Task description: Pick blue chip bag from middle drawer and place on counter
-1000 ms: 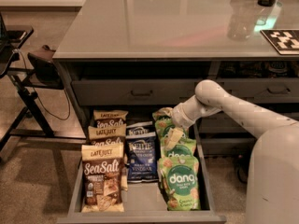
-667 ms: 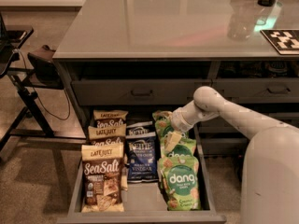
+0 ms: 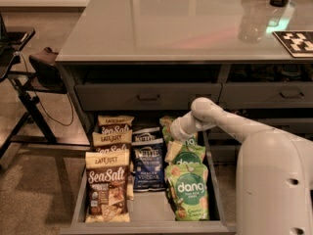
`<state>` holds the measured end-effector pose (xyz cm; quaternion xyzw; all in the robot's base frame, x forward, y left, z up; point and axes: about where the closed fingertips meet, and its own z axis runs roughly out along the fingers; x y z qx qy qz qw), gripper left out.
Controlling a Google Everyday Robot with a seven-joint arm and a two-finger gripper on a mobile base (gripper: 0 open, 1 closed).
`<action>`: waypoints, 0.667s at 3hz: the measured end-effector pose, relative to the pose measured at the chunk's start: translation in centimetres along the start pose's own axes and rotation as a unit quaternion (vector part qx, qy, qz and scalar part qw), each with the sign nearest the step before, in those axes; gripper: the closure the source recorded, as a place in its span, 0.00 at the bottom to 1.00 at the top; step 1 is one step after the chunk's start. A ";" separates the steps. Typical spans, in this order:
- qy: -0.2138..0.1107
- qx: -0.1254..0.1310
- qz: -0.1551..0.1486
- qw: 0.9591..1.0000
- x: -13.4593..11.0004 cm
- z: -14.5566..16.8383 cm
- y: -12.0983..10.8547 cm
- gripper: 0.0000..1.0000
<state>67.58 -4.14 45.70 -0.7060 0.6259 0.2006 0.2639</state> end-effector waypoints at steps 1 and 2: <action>0.010 -0.003 0.001 1.000 0.8 1.9 -0.8 0.00; 0.017 -0.014 0.015 1.000 1.7 3.6 -0.4 0.00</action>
Offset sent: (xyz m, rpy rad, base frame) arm 0.0096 0.0074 -0.0561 -0.0584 0.0697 -0.0317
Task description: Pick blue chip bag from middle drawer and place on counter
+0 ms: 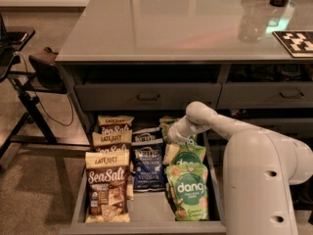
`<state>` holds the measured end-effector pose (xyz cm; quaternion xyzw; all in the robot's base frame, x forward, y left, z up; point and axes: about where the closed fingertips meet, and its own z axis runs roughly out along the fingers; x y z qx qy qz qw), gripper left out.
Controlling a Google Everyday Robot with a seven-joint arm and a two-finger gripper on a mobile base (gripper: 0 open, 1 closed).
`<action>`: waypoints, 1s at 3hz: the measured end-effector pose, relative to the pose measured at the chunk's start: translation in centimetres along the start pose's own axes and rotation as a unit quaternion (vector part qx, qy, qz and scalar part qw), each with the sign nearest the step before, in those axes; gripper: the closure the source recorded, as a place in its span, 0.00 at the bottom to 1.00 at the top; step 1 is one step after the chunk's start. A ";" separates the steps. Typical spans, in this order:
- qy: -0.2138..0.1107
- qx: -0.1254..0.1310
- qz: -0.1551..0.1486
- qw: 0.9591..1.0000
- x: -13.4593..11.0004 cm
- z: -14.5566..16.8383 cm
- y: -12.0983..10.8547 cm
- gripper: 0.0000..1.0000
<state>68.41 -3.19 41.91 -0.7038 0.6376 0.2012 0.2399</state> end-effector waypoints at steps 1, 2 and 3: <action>0.003 -0.018 0.000 1.000 -0.2 1.2 0.9 0.00; 0.002 -0.043 -0.017 0.999 -1.8 1.8 2.4 0.00; 0.015 -0.062 -0.049 0.997 -4.2 2.3 3.2 0.00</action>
Offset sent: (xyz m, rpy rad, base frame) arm -0.0414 0.0372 0.0026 -0.0194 0.0661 0.1438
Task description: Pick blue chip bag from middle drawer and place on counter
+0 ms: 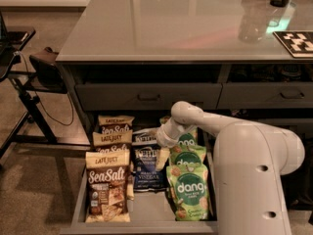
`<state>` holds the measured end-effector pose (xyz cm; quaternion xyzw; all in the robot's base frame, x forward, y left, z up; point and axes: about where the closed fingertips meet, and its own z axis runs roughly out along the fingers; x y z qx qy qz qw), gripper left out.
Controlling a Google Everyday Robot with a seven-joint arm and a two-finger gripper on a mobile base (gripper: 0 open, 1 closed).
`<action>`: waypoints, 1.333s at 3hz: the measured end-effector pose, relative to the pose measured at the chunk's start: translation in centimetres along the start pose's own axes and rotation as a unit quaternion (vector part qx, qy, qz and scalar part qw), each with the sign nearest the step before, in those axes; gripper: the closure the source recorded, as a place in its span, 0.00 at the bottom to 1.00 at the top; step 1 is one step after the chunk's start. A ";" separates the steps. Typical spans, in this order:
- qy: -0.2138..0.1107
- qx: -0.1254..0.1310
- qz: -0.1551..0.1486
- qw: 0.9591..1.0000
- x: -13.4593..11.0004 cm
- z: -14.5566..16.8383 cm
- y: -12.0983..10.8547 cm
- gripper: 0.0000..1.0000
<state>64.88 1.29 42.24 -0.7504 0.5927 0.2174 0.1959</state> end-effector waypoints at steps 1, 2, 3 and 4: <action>0.002 -0.009 0.002 1.000 -0.4 0.4 -0.1 0.00; -0.006 -0.010 0.033 0.999 1.0 0.7 -0.5 0.00; -0.006 -0.010 0.033 0.999 1.0 0.7 -0.5 0.00; -0.020 -0.009 0.047 0.999 2.2 2.7 0.1 0.00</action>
Offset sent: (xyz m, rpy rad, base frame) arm 0.0161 -0.0171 -0.0170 0.0090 0.0822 -0.0994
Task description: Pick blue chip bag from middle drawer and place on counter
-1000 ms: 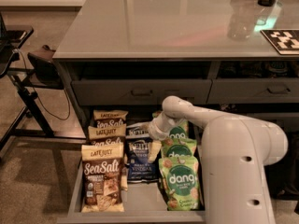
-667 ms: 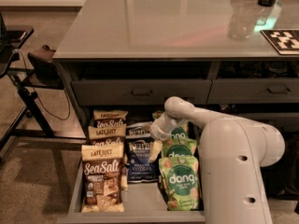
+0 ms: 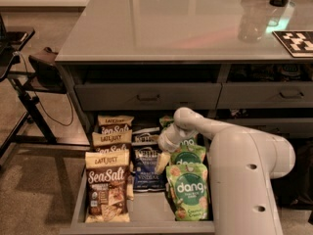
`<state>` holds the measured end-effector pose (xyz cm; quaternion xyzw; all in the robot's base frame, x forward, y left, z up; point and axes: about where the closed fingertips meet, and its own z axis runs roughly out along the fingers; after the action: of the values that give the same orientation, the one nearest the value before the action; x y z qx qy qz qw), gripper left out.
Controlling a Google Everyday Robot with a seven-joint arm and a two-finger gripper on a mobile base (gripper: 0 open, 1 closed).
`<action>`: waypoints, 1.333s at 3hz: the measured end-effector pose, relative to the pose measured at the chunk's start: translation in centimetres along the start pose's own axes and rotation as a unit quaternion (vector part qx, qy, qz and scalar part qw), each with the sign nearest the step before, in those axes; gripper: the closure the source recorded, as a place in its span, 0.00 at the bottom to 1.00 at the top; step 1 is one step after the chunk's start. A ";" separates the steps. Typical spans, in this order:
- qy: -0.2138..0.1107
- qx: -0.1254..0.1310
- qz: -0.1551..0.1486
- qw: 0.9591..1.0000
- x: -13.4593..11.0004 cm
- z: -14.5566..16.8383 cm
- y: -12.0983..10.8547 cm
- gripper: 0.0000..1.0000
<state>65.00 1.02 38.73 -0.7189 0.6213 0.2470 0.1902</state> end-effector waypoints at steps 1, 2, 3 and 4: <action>-0.014 -0.005 0.012 1.000 1.2 2.6 0.2 0.00; -0.015 -0.007 0.014 1.000 1.3 2.8 0.3 0.27; -0.015 -0.007 0.014 1.000 1.3 2.8 0.3 0.50; -0.015 -0.007 0.014 1.000 1.3 2.8 0.3 0.73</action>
Offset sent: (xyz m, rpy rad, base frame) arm -0.0031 0.0045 -0.0234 0.0212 0.0226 -0.0130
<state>64.50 1.56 35.75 -0.7079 0.6265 0.2642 0.1913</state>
